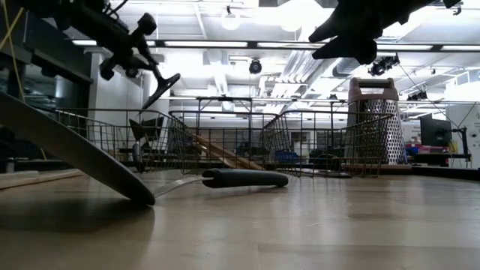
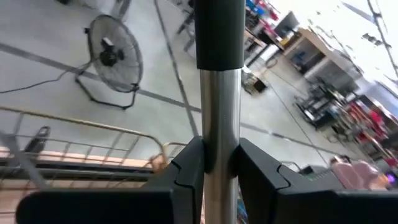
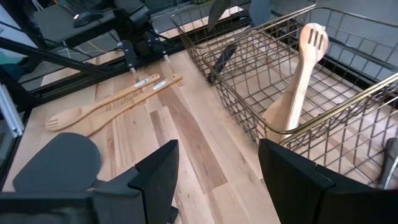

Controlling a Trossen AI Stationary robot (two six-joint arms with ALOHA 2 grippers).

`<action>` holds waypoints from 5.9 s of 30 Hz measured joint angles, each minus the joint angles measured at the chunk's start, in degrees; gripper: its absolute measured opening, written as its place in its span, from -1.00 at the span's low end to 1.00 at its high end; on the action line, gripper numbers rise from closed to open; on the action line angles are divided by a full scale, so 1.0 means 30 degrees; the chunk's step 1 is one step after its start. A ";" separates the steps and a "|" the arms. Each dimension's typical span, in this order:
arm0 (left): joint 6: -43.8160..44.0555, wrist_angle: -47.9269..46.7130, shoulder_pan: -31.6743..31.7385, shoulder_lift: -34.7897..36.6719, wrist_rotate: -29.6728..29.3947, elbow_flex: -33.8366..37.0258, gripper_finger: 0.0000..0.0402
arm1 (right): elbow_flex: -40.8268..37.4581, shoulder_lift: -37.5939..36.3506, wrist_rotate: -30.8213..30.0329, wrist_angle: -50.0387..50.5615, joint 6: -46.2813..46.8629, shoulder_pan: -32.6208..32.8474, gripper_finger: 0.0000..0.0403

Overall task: Pick & Place Kitchen Items
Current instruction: Put the black spatula into the left wire basket

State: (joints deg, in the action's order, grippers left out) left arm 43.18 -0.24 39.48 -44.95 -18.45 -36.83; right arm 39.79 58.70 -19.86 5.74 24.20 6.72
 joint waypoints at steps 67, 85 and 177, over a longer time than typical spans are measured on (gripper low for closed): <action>0.0714 -0.4673 0.3096 -0.6275 0.0086 0.2141 -0.42 | -0.0007 0.0006 -0.0902 0.0015 0.0496 0.0007 0.07; -0.1784 -0.6052 0.3089 -0.5676 0.1935 -0.0433 0.09 | -0.0007 0.0007 -0.0836 0.0029 0.0517 0.0007 0.07; -0.0794 -0.9556 -0.7917 0.3089 0.3123 -0.3763 0.13 | 1.0331 1.7123 0.8603 0.3124 -1.3492 0.1087 0.07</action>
State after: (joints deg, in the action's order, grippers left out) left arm 40.80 -28.91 15.73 -35.68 -9.08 -48.12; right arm 70.78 110.07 5.95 15.11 -16.27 9.98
